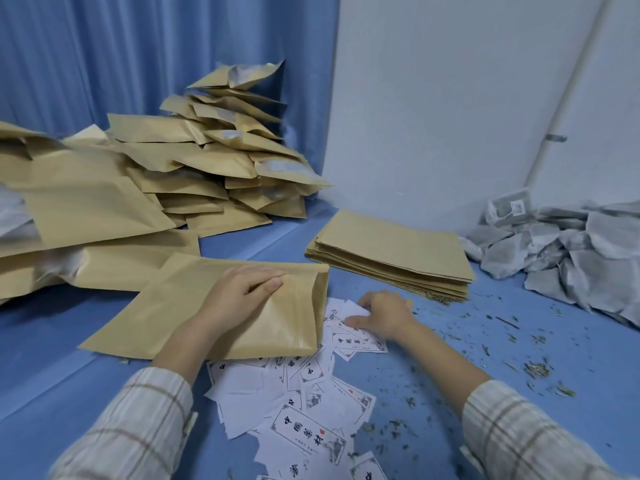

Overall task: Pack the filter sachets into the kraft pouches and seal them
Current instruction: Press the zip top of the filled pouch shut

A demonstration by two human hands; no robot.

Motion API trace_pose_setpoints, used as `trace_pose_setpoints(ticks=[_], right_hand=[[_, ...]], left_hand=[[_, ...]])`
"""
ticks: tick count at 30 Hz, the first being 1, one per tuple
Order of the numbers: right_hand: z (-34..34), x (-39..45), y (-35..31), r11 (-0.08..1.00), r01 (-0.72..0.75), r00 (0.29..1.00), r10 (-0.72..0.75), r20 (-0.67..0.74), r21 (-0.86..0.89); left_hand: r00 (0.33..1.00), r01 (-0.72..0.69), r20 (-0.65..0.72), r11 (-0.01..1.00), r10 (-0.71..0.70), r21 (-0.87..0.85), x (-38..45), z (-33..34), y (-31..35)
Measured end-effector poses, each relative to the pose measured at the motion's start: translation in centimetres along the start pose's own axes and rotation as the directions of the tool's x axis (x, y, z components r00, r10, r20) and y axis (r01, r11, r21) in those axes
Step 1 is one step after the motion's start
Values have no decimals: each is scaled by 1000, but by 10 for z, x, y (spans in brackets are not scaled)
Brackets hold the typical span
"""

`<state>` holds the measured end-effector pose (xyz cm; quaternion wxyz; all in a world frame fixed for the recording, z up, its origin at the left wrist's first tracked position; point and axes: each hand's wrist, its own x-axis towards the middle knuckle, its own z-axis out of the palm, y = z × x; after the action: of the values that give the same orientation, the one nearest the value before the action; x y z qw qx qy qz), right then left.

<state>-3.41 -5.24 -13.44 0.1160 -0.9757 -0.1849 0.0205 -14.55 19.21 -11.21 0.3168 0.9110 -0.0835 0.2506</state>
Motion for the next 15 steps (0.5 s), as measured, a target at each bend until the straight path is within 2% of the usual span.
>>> trace_pose_setpoints(ticks=[3, 6, 8, 10, 12, 15], right_hand=[[-8, -1, 8, 975, -40, 997, 54, -58, 217], [-19, -7, 16, 946, -2, 984, 59, -167, 323], [-30, -16, 16, 888, 165, 954, -32, -300, 430], [-48, -27, 10, 718, 407, 890, -171, -424, 565], [-65, -37, -2, 594, 587, 803, -338, -492, 550], [-83, -41, -26, 575, 706, 704, -511, -493, 413]], left_hand=[[1000, 20, 13, 1000, -20, -11, 2, -1, 0], [999, 46, 26, 997, -44, -63, 3, -4, 5], [996, 87, 43, 989, -83, -119, 4, -6, 12], [989, 148, 58, 973, -139, -175, 9, -11, 19], [982, 190, 53, 959, -183, -211, 18, -18, 27], [979, 204, 68, 922, -193, -328, 34, -28, 47]])
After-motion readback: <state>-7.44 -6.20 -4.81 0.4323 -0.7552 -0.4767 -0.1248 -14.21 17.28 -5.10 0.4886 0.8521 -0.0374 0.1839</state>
